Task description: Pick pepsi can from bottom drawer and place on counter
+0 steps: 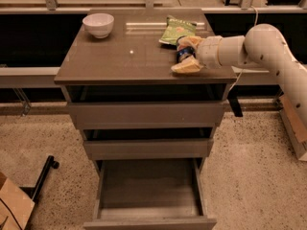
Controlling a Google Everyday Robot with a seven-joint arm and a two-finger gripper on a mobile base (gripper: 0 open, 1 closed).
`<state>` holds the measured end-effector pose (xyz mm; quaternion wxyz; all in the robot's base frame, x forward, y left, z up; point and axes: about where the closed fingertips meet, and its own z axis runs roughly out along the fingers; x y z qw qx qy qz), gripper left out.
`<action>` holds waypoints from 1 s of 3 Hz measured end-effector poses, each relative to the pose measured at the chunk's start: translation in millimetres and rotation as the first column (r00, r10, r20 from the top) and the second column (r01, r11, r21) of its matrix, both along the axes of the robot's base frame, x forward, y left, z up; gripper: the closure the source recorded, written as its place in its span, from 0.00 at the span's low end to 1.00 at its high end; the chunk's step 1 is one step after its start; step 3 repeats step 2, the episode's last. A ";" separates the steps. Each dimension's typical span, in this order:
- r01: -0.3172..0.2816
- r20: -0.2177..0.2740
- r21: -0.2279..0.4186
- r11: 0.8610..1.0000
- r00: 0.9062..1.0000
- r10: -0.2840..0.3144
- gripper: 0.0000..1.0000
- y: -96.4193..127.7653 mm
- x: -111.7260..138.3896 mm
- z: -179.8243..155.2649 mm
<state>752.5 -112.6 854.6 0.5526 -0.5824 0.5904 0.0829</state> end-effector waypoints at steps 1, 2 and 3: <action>0.014 0.031 0.034 0.999 0.999 -0.015 0.00 -3.6 -5.3 10.9; 0.014 0.031 0.034 0.999 0.999 -0.015 0.00 -3.6 -5.3 10.9; 0.014 0.031 0.034 0.999 0.999 -0.015 0.00 -3.6 -5.3 10.9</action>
Offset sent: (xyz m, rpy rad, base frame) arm -0.0085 -0.0136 0.0206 0.0612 -0.0529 -0.0329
